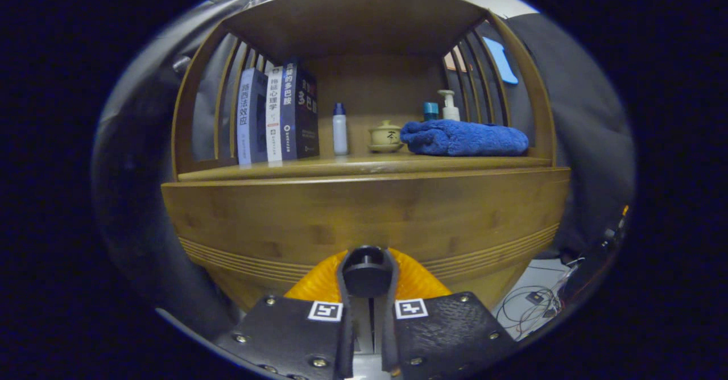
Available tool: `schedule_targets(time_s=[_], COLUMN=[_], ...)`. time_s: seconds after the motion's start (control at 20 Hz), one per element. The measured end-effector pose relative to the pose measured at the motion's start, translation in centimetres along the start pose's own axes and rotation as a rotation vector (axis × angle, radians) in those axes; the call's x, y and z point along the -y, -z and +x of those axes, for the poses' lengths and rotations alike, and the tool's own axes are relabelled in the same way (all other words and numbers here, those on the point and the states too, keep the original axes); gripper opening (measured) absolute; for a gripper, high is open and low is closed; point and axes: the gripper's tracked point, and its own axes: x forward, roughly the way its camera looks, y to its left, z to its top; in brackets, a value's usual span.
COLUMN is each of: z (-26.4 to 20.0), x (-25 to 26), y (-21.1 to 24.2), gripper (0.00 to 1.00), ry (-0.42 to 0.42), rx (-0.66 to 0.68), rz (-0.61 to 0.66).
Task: Pull open the drawer, take out the items inside it, and place them on the countertop above the cabinet.
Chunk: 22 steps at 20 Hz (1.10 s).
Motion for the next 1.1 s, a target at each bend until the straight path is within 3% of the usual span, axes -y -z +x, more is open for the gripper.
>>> schedule_targets(time_s=[0.4, 1.1], z=[-7.5, -13.9], x=[0.6, 1.0], y=[1.0, 2.9], gripper=[0.20, 0.19], ry=[0.009, 0.002], rx=[0.005, -0.032], rz=[0.010, -0.017])
